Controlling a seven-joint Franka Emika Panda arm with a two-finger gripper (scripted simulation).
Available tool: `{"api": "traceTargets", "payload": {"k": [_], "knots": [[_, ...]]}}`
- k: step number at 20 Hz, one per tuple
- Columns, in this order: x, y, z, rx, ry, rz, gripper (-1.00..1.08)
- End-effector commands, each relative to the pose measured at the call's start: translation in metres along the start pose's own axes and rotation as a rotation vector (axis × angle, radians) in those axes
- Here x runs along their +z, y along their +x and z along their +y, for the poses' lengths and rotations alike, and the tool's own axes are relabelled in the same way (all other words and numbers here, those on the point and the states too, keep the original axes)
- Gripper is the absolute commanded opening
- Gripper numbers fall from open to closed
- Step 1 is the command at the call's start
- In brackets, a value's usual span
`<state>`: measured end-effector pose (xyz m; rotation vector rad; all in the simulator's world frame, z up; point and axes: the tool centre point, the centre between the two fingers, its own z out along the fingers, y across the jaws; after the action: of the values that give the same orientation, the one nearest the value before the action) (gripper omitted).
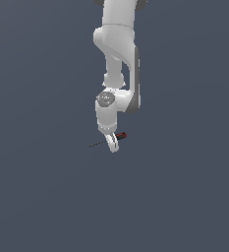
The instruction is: Pick up the object and move it to a goal position.
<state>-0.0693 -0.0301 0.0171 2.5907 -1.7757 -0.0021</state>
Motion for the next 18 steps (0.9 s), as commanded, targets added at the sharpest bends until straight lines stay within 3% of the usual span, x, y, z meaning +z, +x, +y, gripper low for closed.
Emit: {"api": "traceTargets", "payload": {"k": [1,2,18], "knots": [[0.0025,0.0002,-0.0005,0.0,0.001,0.0,1.0],[0.0025,0.0002,-0.0005,0.0,0.001,0.0,-1.0],[-0.0036,-0.0007,-0.0086,0.0,0.001,0.001,-1.0]]}}
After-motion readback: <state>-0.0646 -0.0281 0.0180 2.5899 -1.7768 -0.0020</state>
